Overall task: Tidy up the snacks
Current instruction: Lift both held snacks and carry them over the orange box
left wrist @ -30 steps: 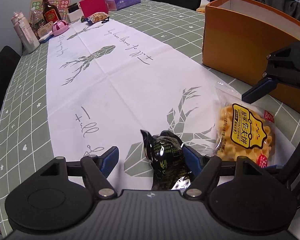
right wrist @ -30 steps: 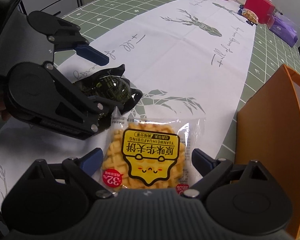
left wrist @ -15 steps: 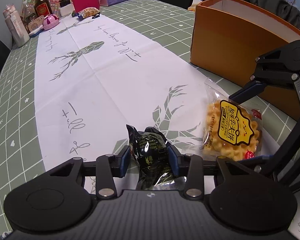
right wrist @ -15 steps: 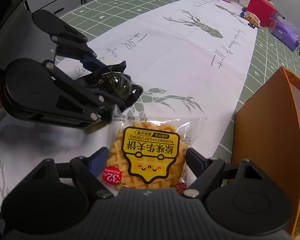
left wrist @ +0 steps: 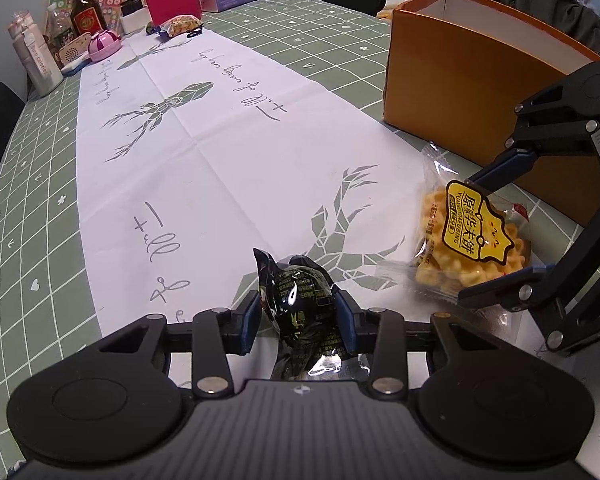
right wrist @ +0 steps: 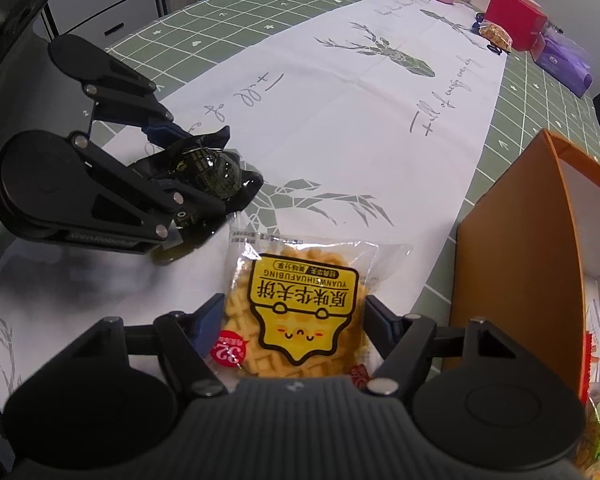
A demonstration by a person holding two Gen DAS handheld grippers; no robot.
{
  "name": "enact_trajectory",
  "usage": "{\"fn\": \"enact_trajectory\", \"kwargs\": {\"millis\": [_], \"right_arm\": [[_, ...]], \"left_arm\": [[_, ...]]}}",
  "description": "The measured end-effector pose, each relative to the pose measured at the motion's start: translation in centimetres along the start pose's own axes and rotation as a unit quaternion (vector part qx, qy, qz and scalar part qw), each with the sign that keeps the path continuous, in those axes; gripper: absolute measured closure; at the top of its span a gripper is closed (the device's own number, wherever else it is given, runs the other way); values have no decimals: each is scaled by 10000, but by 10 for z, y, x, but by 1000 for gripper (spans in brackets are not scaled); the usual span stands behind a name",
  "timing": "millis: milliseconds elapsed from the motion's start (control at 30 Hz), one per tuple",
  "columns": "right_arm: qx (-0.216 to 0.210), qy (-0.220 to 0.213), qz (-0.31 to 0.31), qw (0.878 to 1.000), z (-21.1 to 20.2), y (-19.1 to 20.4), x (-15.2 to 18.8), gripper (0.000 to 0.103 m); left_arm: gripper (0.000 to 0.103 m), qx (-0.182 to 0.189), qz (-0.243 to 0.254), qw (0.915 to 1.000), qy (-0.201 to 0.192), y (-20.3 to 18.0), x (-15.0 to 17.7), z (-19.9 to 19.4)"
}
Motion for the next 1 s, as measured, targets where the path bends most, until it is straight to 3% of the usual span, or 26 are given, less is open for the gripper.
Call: {"fn": "enact_trajectory", "kwargs": {"millis": [600, 1000], "right_arm": [[240, -513, 123, 9983, -48, -8, -5, 35], [612, -946, 186, 9935, -90, -18, -4, 35]], "left_arm": [[58, -21, -256, 9983, -530, 1, -21, -42], [58, -61, -269, 9934, -1113, -16, -51, -76]]}}
Point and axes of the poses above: each gripper's, at about its wrist camera, not at the fingertips, and z roughly the way its jaws point, y to its left, x to its underside, the point moved 5 cm from there along z, roughly the way its jaws point, and after that the axes turned 10 degrees about -z, right-handed, at the moved point
